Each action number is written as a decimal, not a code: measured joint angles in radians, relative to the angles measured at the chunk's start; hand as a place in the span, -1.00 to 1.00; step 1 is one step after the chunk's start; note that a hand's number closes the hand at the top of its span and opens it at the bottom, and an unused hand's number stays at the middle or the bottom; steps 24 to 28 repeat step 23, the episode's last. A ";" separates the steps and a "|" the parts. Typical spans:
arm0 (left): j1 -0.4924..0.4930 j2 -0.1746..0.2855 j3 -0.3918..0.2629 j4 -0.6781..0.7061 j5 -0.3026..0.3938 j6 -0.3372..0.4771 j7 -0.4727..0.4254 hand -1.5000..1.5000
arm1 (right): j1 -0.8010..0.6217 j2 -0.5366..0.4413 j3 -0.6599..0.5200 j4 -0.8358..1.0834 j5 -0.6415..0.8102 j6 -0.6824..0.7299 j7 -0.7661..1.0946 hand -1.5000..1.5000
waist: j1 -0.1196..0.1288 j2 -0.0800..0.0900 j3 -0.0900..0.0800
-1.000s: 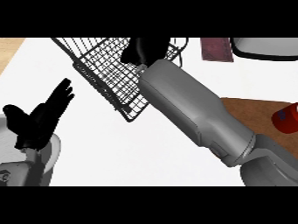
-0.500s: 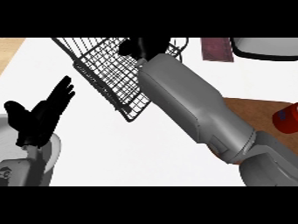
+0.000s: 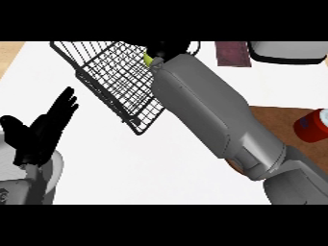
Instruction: Pick the pear from the cutting board and place it in the tiered basket
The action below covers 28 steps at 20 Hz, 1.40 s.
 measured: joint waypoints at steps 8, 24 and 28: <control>0.049 0.013 0.036 -0.013 0.014 0.000 -0.012 0.00 | 0.075 -0.037 -0.103 -0.087 0.063 -0.134 -0.017 -1.00 | -0.058 -0.018 0.000; 0.123 0.011 0.066 -0.038 0.009 0.013 -0.028 0.00 | 0.553 -0.317 -0.181 -0.797 0.213 -0.023 0.152 -1.00 | -0.122 -0.033 0.000; 0.123 0.011 0.066 -0.038 0.009 0.013 -0.028 0.00 | 0.553 -0.317 -0.181 -0.797 0.213 -0.023 0.152 -1.00 | -0.122 -0.033 0.000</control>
